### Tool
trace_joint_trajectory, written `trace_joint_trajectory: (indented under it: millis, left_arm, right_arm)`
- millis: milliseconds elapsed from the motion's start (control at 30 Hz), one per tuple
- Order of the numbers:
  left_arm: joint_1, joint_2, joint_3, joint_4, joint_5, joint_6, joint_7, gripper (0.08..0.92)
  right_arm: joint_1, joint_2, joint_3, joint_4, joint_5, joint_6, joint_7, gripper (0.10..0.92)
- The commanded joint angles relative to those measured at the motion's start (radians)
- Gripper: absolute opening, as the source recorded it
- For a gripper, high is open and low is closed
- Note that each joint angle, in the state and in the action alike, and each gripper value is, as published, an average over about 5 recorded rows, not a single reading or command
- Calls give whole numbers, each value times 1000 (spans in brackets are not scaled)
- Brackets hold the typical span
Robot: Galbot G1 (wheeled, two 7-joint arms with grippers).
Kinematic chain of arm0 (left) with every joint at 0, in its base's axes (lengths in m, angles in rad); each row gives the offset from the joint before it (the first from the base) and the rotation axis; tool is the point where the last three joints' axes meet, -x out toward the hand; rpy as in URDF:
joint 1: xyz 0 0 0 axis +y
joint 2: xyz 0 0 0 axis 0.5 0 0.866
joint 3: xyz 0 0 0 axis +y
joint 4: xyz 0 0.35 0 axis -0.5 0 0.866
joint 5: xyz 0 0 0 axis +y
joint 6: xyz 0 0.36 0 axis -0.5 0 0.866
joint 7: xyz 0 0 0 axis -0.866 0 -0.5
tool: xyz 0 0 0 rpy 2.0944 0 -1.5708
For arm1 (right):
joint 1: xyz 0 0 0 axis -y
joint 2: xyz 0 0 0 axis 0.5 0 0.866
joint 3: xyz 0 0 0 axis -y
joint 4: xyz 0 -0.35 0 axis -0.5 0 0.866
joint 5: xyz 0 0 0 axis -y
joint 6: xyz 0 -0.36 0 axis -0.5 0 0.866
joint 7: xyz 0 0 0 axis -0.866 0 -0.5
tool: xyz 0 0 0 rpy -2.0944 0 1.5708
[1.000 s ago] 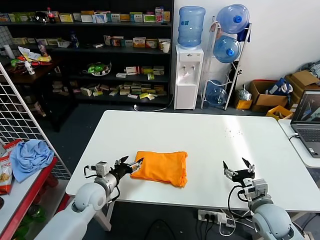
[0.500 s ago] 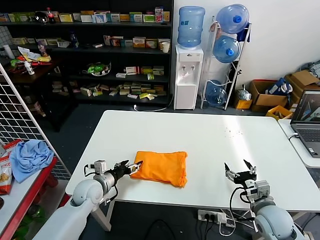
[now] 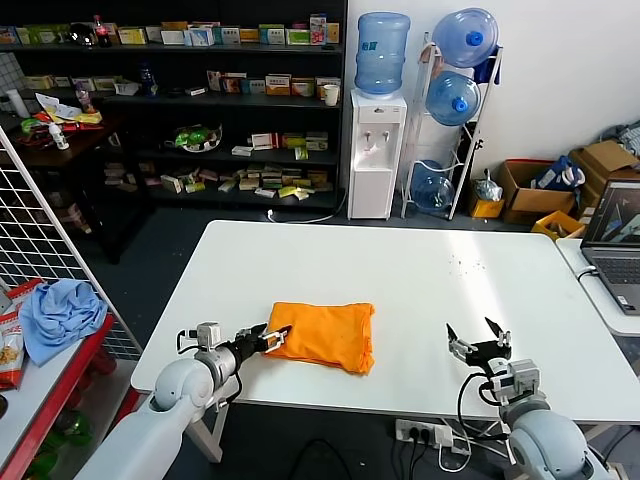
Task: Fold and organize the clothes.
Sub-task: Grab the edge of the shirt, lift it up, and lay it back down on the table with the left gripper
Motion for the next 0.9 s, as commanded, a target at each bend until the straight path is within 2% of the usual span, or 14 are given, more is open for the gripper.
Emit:
trace_joint_trajectory:
  millis: [33, 233, 567, 667, 900]
  left_arm:
    - [3, -6, 1, -5, 7, 3, 12, 664]
    - [9, -7, 1, -25, 0, -11, 6, 456]
    - [45, 9, -23, -65, -4, -40, -47, 173]
    - [63, 44, -48, -84, -1, -38, -64, 132]
    - [83, 174, -133, -100, 25, -18, -109, 131]
  right_arm:
    - [-1, 2, -2, 4, 0, -1, 2, 823]
    - [-2, 3, -4, 4, -1, -1, 5, 823]
    - [1, 3, -18, 14, -11, -1, 20, 823]
    - [10, 3, -25, 19, -18, -3, 27, 823]
    - [36, -1, -45, 25, -20, -10, 39, 823]
